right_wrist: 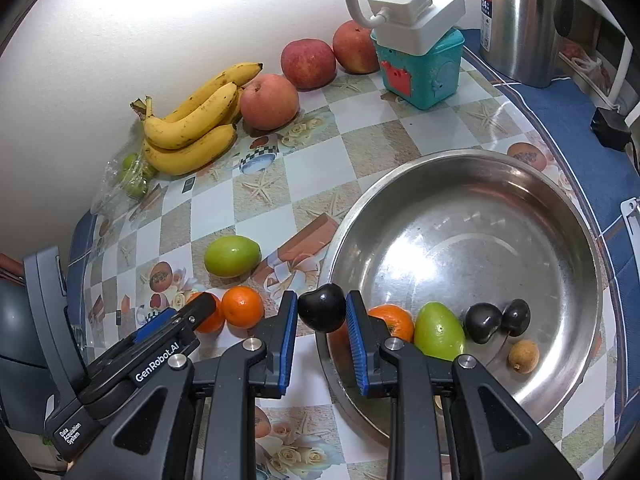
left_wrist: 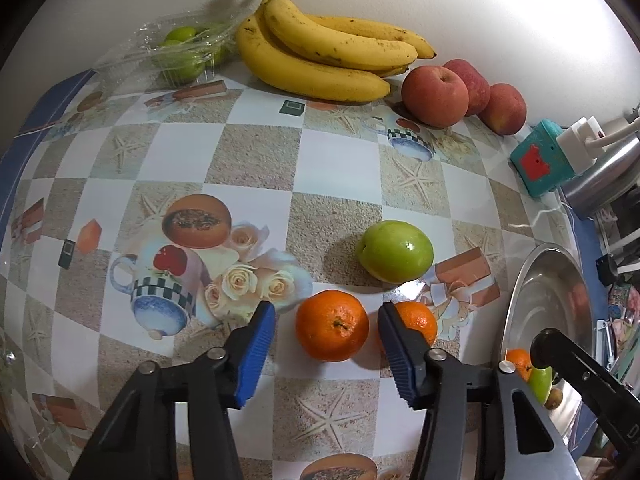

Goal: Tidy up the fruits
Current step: 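Grasp a mandarin with the left gripper while the right gripper holds the plum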

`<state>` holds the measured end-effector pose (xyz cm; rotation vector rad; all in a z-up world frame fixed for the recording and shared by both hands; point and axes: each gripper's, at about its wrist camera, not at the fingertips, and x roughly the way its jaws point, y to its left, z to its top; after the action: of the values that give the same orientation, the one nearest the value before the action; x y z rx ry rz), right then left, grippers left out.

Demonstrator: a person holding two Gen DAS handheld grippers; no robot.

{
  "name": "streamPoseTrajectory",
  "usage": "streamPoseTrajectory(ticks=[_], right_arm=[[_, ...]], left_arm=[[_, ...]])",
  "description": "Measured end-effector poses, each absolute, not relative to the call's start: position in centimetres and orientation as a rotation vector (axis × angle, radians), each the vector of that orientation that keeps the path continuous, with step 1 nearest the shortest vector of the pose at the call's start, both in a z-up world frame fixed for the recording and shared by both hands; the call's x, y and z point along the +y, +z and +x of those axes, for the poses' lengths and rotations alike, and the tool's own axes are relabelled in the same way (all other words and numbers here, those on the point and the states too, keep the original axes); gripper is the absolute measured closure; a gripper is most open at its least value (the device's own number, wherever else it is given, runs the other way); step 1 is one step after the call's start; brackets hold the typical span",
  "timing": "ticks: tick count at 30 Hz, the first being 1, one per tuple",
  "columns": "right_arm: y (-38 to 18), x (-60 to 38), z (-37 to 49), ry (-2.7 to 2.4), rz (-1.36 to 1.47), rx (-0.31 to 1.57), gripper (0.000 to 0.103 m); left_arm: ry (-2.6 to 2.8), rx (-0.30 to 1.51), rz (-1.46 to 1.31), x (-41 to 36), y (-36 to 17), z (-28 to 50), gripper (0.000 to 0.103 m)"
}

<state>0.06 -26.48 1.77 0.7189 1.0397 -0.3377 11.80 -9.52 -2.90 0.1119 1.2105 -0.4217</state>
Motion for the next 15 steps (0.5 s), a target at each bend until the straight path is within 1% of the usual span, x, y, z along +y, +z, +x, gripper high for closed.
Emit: streamPoseTrajectory(ticks=[2,4,7,15], right_arm=[[1.79,-26.52,0.04,-0.339,0.721,1.040,0.077],[1.79,-26.57,0.05,-0.338,0.721,1.039,0.077],[1.80,-26.59,0.05,-0.338,0.721,1.039,0.077],[1.86,-26.68,-0.02,-0.336,0.729,1.037,0.077]], left_arm=[[-0.423,1.213,0.112,-9.67,-3.06,11.85,0.047],[-0.424,1.213,0.115,-9.84,-3.15,11.87,0.055],[-0.422,1.215,0.119,-9.98,-3.28,11.84,0.060],[-0.401,1.221,0.093,-9.48,-3.18,11.98,0.062]])
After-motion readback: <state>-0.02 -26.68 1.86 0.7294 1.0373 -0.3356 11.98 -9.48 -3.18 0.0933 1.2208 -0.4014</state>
